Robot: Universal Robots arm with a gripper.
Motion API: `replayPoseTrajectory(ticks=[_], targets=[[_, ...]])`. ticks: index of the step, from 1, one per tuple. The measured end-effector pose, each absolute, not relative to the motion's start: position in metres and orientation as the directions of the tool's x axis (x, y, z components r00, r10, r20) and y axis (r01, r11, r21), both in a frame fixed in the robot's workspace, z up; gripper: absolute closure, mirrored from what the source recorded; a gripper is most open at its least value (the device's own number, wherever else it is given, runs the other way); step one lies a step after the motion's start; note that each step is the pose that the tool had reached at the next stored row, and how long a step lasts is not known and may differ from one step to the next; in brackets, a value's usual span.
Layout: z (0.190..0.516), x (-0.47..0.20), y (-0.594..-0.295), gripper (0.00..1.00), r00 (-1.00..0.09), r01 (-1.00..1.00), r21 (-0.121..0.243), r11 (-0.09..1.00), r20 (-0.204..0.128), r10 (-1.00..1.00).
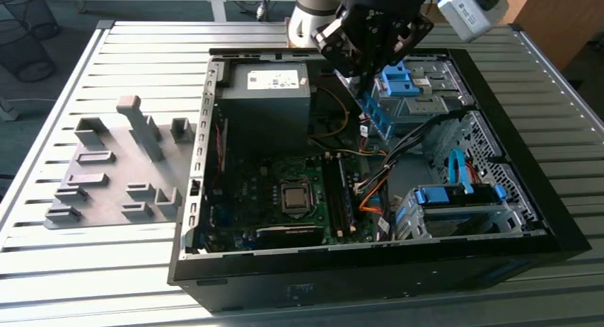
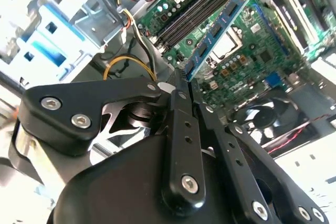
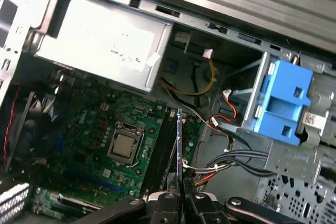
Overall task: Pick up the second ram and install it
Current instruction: 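Insert the second ram into the second slot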
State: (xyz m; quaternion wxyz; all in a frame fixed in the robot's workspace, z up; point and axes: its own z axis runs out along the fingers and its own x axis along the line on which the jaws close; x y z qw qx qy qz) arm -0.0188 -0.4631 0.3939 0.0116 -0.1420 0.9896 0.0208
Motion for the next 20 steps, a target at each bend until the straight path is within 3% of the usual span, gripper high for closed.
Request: replayPoseTrajectory(ticks=[13, 20], targets=[[0.3886, -0.0189, -0.4631, 0.86, -0.997, -0.068, 0.038, 0.997, -0.029, -0.067], [0.3881, -0.019, -0.4631, 0.86, -0.998, -0.053, 0.038, 0.998, -0.029, -0.052]])
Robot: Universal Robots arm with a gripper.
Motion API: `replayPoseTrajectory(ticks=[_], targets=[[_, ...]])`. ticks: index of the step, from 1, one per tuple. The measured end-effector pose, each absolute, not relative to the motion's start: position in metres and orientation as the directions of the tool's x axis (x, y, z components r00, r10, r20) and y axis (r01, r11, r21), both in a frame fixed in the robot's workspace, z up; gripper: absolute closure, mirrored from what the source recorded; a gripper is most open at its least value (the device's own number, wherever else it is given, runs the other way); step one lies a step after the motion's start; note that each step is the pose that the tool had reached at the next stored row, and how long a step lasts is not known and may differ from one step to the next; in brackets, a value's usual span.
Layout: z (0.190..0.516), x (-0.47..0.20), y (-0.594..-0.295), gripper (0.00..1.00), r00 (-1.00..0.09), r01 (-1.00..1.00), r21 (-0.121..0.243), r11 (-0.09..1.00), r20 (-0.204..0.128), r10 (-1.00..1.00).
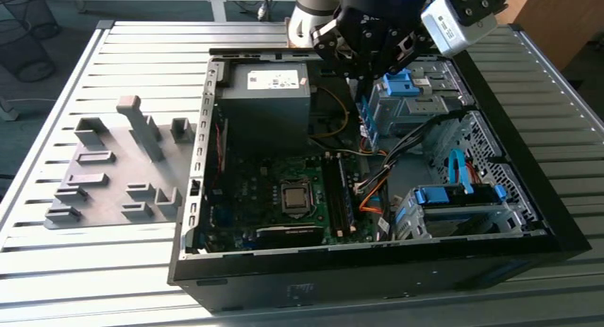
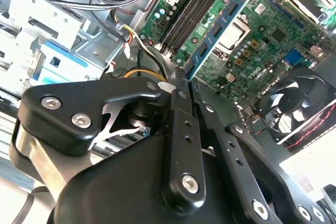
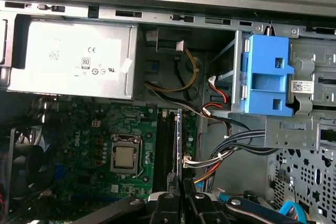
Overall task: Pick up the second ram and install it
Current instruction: 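Insert the second ram into the second slot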
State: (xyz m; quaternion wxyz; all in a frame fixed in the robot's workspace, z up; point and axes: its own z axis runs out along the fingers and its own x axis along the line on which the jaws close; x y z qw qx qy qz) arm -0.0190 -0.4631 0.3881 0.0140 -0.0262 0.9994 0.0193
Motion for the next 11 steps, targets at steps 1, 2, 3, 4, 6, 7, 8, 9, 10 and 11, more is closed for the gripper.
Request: replayPoseTrajectory(ticks=[1, 2, 3, 4, 6, 7, 8, 9, 10, 11], targets=[[0.3881, -0.019, -0.4631, 0.86, -0.998, -0.053, 0.038, 0.998, -0.029, -0.052], [0.3881, -0.019, -0.4631, 0.86, -0.998, -0.053, 0.038, 0.998, -0.029, -0.052], [0.3881, -0.019, -0.4631, 0.86, -0.998, -0.053, 0.038, 0.998, -0.029, -0.052], [0.3881, -0.019, -0.4631, 0.86, -0.998, -0.053, 0.038, 0.998, -0.029, -0.052], [0.3881, -0.019, -0.4631, 0.86, -0.998, -0.053, 0.038, 0.998, -0.029, -0.052], [0.3881, -0.019, -0.4631, 0.86, -0.998, -0.053, 0.038, 0.998, -0.029, -0.052], [0.388, -0.019, -0.4631, 0.86, -0.998, -0.052, 0.038, 0.998, -0.029, -0.051], [0.3876, -0.0191, -0.4628, 0.86, -0.999, -0.044, 0.038, 0.998, -0.029, -0.043], [0.387, -0.0191, -0.4629, 0.86, -0.999, -0.028, 0.038, 0.999, -0.029, -0.027], [0.3864, -0.0191, -0.4628, 0.86, -1.0, -0.011, 0.038, 0.999, -0.029, -0.01]])
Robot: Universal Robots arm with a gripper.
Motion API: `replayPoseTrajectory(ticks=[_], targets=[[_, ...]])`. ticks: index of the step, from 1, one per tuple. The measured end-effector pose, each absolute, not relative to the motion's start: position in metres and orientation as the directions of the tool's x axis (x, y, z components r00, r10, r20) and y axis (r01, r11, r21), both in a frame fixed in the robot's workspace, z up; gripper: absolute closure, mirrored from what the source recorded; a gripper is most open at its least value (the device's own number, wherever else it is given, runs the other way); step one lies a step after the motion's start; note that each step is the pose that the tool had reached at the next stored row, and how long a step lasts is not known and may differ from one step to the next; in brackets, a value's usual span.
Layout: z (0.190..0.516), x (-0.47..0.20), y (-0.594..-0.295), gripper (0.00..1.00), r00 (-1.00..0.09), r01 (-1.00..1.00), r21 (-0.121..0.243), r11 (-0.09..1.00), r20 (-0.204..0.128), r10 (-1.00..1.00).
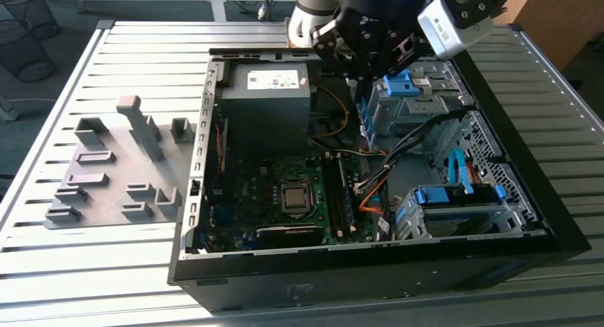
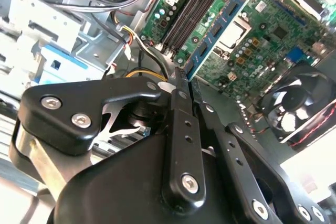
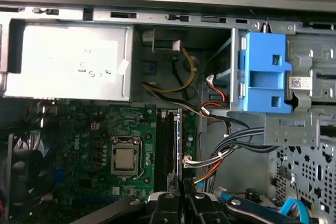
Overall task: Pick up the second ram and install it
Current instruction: 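Insert the second ram into the second slot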
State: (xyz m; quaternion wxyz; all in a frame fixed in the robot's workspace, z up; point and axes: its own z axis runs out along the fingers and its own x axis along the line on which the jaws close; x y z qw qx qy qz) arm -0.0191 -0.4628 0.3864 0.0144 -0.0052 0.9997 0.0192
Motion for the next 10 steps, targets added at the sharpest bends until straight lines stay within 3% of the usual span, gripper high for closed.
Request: replayPoseTrajectory(ticks=[10], targets=[[0.3792, -0.0211, -0.4641, 0.86, -1.0, 0.005, 0.038, 0.999, -0.018, 0.006]])
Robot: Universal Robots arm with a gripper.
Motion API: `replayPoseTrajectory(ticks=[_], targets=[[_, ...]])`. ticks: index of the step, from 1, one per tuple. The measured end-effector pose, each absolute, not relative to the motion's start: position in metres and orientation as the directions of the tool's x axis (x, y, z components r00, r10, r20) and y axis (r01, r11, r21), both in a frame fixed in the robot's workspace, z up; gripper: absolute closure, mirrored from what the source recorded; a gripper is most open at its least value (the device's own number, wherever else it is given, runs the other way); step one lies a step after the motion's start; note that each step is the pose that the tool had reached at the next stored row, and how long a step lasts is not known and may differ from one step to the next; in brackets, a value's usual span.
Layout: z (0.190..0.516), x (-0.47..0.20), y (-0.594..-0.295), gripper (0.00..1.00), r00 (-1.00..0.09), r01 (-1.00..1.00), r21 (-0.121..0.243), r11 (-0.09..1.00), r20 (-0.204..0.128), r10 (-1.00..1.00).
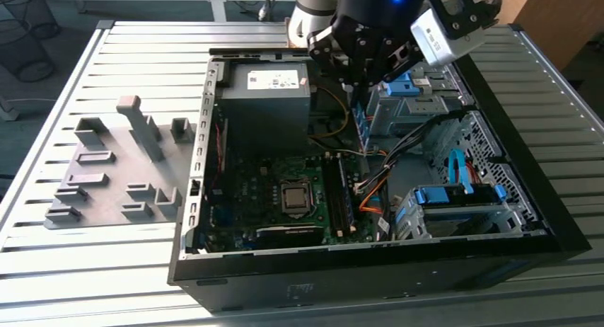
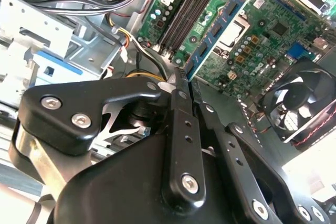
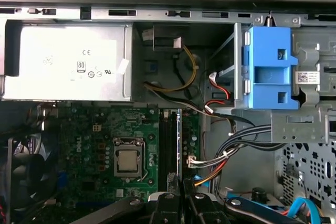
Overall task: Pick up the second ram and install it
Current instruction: 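Insert the second ram into the second slot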
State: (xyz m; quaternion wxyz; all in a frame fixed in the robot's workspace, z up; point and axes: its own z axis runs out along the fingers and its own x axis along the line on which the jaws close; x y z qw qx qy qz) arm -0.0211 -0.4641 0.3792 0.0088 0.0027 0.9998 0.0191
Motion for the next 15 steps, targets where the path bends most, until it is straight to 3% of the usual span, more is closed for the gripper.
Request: replayPoseTrajectory(ticks=[15], targets=[[0.3715, -0.0213, -0.4646, 0.86, -1.0, 0.005, 0.038, 0.999, -0.003, 0.005]])
